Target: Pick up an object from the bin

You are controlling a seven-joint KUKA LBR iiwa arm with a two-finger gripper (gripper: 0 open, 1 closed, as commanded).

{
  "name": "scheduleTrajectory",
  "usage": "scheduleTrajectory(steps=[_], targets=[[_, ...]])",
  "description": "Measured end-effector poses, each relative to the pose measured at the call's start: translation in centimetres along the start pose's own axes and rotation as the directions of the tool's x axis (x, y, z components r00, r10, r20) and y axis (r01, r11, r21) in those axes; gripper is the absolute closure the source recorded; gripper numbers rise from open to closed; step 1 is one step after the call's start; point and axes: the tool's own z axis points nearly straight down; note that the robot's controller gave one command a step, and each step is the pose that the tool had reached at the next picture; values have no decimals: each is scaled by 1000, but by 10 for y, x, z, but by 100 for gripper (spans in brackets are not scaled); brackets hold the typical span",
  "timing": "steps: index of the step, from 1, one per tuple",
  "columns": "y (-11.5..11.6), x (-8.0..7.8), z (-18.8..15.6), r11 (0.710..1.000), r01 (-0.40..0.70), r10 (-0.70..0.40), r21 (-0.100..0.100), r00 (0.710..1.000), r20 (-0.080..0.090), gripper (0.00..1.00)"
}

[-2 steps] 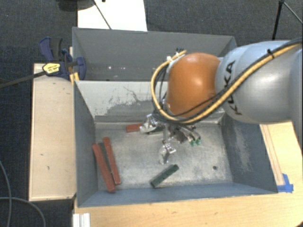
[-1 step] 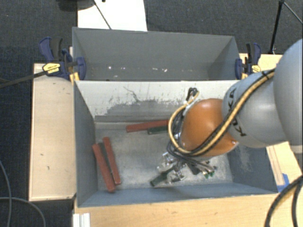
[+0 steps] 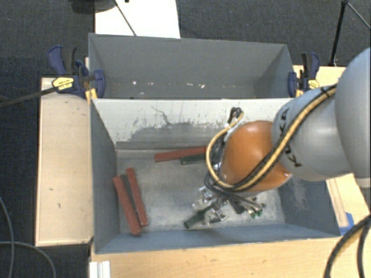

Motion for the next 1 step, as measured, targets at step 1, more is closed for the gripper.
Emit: scheduleTrajectory(steps=[1], targets=[[15, -20, -148, 987, 159, -159, -1, 987, 0, 100]])
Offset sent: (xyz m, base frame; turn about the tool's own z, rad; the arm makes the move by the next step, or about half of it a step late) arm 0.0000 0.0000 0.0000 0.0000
